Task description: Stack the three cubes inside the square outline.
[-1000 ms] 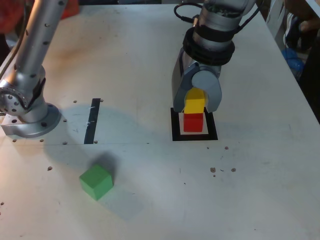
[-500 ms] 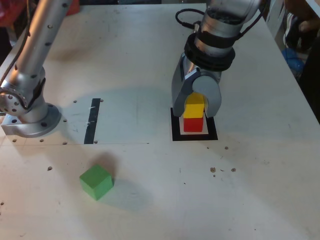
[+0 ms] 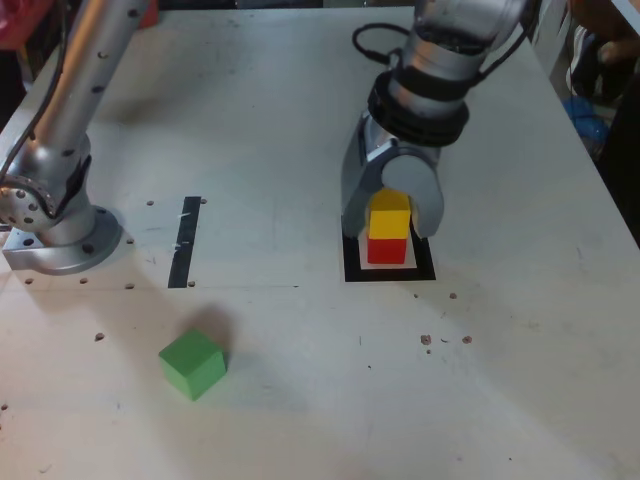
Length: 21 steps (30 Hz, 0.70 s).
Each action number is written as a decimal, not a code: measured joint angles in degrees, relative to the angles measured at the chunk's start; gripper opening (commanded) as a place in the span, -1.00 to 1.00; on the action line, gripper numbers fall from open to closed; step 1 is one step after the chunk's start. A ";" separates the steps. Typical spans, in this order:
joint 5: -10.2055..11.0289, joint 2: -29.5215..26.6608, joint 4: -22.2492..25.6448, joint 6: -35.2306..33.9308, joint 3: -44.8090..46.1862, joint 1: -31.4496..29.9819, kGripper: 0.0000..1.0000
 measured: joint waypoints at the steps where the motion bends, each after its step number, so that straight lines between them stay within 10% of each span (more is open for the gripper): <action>1: 0.35 -1.02 0.79 0.01 -0.06 0.00 0.99; 12: 0.92 -16.41 6.55 14.58 -3.52 -2.40 0.99; 21: 3.29 -22.13 7.01 25.29 12.33 -9.70 0.99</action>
